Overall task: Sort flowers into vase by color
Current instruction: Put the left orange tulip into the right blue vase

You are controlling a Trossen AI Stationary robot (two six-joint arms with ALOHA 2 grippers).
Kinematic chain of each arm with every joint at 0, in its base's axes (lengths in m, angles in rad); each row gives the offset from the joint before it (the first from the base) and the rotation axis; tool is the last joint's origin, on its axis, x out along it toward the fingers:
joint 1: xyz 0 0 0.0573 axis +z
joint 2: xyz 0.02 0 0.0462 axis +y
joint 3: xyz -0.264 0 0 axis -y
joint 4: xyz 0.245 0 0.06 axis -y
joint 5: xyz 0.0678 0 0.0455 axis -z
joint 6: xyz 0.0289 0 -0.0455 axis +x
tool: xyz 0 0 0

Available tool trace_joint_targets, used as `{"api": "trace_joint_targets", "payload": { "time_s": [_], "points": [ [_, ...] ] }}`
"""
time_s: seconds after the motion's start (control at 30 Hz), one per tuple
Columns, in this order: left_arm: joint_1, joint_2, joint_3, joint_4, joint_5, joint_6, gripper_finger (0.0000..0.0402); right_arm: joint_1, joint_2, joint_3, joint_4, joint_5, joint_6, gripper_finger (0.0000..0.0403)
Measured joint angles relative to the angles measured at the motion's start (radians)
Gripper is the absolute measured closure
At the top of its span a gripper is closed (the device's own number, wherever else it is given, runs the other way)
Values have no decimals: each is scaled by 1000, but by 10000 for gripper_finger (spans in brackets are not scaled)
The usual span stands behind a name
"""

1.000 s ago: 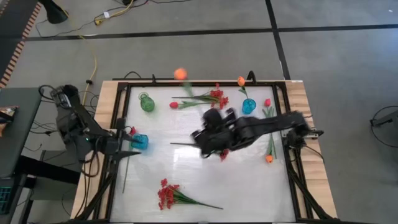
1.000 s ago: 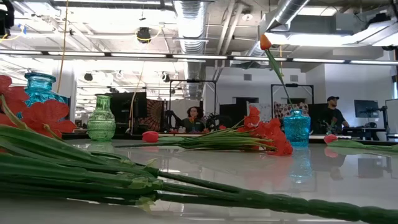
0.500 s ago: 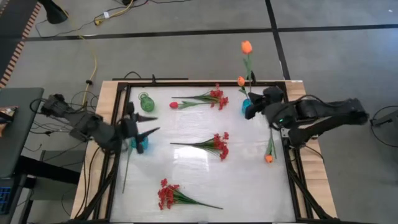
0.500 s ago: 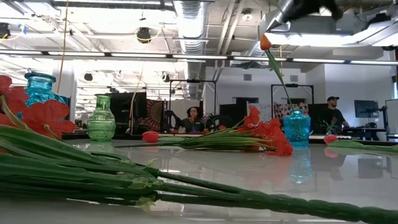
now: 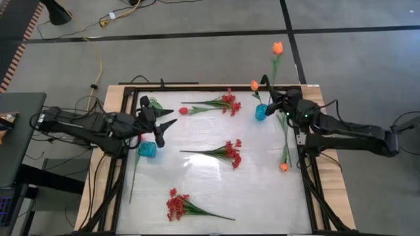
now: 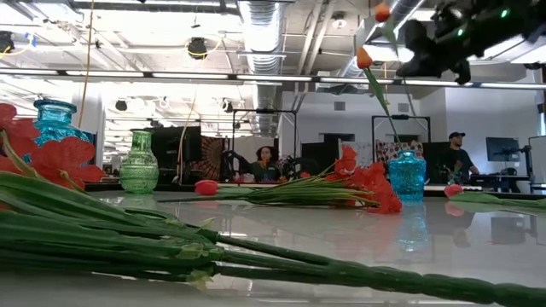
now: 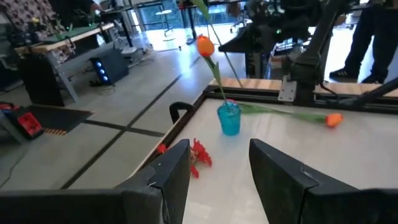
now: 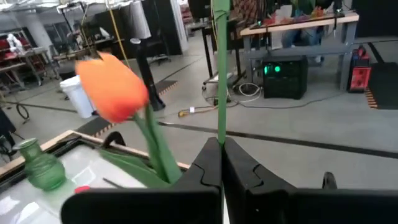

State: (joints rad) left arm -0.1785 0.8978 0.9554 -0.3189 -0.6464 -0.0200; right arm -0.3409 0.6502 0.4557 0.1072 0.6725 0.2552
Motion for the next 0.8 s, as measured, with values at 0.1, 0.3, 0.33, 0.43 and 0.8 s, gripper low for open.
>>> {"api": "trace_joint_targets", "payload": {
  "time_s": [0.1, 0.3, 0.33, 0.43, 0.8],
  "points": [
    [23, 9, 0, -5, 48, -2, 246, -80, 37, -52, 86, -74, -12, 381],
    [99, 19, 0, 5, 227, -22, 246, -176, 76, -113, 242, -112, -73, 381],
    [116, 19, 0, 5, 233, -27, 246, -184, 76, -121, 264, -112, -83, 381],
    [160, 18, 0, 5, 248, -27, 246, -204, 76, -145, 314, -112, -104, 381],
    [339, 11, -234, 460, 461, -95, 246, -223, 82, -252, 530, -123, -98, 381]
  ]
}}
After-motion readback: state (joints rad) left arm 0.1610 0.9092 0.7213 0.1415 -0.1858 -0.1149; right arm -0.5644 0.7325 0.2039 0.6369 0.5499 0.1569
